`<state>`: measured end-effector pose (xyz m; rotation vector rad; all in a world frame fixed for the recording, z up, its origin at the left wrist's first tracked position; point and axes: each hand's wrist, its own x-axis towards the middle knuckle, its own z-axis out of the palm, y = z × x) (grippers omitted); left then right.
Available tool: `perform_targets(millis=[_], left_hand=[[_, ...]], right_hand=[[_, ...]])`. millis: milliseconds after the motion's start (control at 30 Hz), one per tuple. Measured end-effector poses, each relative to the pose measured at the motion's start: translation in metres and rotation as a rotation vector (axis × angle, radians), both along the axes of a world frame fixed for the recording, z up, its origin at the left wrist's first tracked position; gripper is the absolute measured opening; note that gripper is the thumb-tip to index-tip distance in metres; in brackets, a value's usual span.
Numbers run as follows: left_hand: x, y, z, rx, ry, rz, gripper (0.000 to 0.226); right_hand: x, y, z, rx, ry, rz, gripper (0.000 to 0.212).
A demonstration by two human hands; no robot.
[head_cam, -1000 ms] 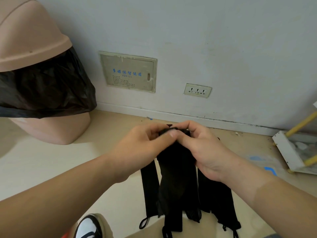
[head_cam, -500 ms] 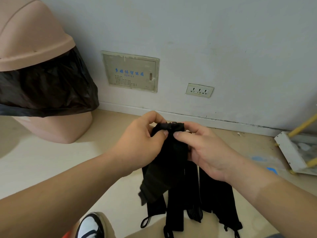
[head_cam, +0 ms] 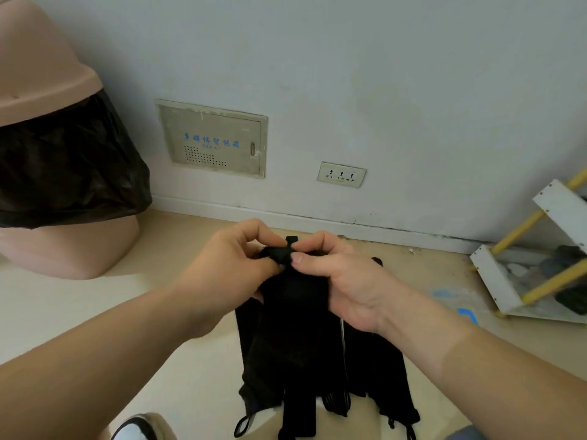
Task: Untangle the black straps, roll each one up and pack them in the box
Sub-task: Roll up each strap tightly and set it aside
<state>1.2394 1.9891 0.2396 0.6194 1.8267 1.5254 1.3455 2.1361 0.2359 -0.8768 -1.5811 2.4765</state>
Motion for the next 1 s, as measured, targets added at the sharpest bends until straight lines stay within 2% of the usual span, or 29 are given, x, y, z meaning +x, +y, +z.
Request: perform_targets(millis=[133, 233, 300, 367, 467, 500, 567, 633, 667, 733, 833, 900, 1000], left_hand=[[-0.004, 0.005, 0.006, 0.013, -0.316, 0.008, 0.032], [-0.003, 0.005, 0.005, -0.021, -0.347, -0.098, 0.02], [-0.002, 0.002, 0.001, -0.105, -0.235, -0.193, 0.022], [-0.003, 0.0, -0.002, -0.14, -0.111, -0.197, 0.02], [-0.006, -0.001, -0.002, -0.034, 0.013, -0.136, 0.022], [-0.006, -0.002, 0.0, -0.007, 0.062, -0.128, 0.023], [-0.008, -0.004, 0.003, 0.018, 0.193, -0.12, 0.023], [-0.01, -0.007, 0.003, 0.017, 0.444, -0.123, 0.026], [-0.013, -0.008, 0.001, 0.009, 0.618, -0.132, 0.026], [-0.015, -0.009, -0.004, -0.007, 0.902, -0.183, 0.03], [-0.019, -0.01, -0.006, 0.025, 1.064, -0.212, 0.034], [-0.016, -0.01, -0.006, 0.043, 0.944, -0.155, 0.032], [-0.01, -0.007, -0.003, 0.021, 0.478, -0.101, 0.036]], right_hand=[[-0.003, 0.001, -0.001, 0.117, -0.037, -0.087, 0.027], [-0.003, 0.002, -0.002, 0.25, 0.014, -0.083, 0.024], [-0.003, 0.001, -0.005, 0.367, 0.063, -0.045, 0.027], [-0.003, 0.001, -0.008, 0.494, 0.089, -0.016, 0.033], [-0.003, 0.002, -0.006, 0.576, 0.114, -0.022, 0.03], [-0.003, 0.003, -0.004, 0.508, 0.121, -0.023, 0.029], [-0.001, 0.004, 0.003, 0.225, 0.105, 0.048, 0.025], [0.001, 0.004, 0.007, 0.026, 0.036, 0.194, 0.041], [0.002, 0.003, 0.007, -0.012, 0.0, 0.239, 0.051], [0.003, 0.001, 0.006, -0.026, -0.027, 0.277, 0.054], [0.003, 0.0, 0.007, -0.014, 0.005, 0.248, 0.047], [0.003, -0.001, 0.009, -0.003, 0.055, 0.178, 0.039], [0.004, -0.006, 0.008, 0.025, 0.057, 0.064, 0.023]])
